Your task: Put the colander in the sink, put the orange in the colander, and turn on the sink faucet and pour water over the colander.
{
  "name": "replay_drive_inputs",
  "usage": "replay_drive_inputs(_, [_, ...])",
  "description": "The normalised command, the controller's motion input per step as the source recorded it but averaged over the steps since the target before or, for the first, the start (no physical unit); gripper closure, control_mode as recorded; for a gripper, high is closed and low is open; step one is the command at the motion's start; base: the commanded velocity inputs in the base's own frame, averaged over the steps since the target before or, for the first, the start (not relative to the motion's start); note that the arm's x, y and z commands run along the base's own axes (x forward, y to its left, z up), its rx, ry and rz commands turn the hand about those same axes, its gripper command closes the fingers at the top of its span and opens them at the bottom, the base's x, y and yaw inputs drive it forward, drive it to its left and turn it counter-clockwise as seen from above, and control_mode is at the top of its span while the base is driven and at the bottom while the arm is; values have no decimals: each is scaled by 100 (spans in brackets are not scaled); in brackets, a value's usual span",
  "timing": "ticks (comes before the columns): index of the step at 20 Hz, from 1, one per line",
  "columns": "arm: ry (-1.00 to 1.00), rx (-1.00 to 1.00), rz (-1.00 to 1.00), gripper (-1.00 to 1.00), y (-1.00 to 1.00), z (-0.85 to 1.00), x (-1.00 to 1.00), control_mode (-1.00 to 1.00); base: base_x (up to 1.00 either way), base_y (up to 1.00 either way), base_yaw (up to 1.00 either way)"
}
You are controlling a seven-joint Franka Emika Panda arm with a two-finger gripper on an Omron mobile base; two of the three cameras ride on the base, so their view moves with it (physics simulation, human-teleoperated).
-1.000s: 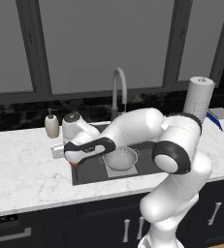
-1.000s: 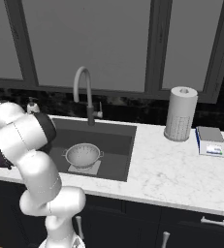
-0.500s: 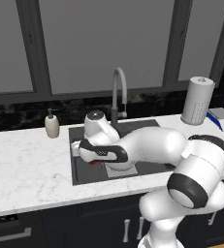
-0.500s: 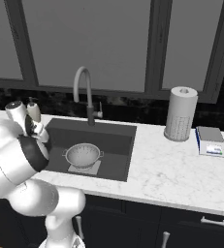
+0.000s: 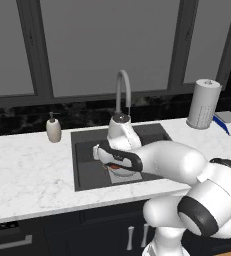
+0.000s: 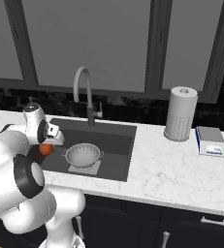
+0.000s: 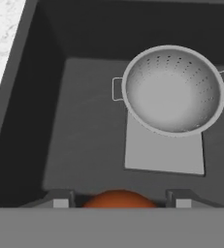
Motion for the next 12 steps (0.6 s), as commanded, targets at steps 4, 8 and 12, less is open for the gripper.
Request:
replay_drive_inputs(4, [0,0,0,100,-37,0,14,-100,0,0,0])
replay_drive_inputs(8, [0,0,0,100,-38,0,20,-100,0,0,0])
replay_drive_inputs(12, [0,0,0,100,-35,0,20,-100,0,0,0])
